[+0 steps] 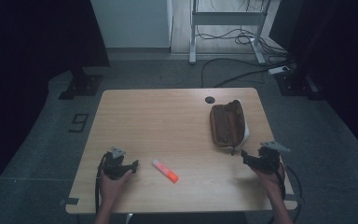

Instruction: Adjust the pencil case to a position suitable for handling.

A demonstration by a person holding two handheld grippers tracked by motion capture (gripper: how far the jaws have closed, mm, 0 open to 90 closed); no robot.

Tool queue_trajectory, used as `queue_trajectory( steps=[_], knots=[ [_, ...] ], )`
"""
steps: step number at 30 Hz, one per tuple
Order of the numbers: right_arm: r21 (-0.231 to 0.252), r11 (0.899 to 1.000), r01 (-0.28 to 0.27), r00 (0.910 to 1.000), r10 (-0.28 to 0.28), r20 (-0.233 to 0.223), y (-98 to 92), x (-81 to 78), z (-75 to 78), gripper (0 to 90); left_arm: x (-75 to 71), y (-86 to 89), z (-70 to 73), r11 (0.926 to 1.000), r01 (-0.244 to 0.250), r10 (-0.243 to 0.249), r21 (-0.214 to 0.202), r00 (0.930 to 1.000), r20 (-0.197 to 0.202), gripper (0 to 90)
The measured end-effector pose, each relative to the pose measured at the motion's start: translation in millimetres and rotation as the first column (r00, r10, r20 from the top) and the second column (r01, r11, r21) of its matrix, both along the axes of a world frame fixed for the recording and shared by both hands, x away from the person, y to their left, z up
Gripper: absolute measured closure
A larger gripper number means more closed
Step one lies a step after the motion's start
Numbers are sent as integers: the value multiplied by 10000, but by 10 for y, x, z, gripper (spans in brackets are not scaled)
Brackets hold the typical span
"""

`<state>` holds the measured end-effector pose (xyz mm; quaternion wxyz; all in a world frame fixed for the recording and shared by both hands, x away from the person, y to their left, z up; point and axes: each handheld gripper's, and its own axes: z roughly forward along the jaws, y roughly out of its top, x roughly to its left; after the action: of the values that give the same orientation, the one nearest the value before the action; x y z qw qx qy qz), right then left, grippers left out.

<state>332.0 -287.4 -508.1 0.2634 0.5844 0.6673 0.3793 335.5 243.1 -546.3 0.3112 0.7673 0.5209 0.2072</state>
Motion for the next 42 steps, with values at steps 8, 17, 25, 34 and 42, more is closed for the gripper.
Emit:
queue_trajectory(
  steps=[8, 17, 25, 34, 42],
  knots=[
    [264, 9996, -106, 9994, 97, 335, 22, 120, 136, 111, 1, -1, 0, 10000, -3, 3, -4, 10000, 4, 198],
    [147, 9998, -97, 9995, 92, 309, 146, 314, 176, 123, 1, -1, 0, 10000, 0, 0, 3, 10000, 2, 198],
    [272, 9996, -119, 9998, 114, 172, 182, 467, 135, 143, 1, -1, 0, 10000, 0, 0, 3, 10000, 1, 198],
    [317, 9993, -180, 9997, 175, 156, 234, 674, 72, 259, 1, -1, 0, 10000, -1, 1, 1, 10000, 2, 198],
    [339, 9992, -192, 9998, 192, -5, 233, 770, -19, 482, 1, -1, 0, 10000, -1, 1, -2, 10000, 2, 198]
  ],
)
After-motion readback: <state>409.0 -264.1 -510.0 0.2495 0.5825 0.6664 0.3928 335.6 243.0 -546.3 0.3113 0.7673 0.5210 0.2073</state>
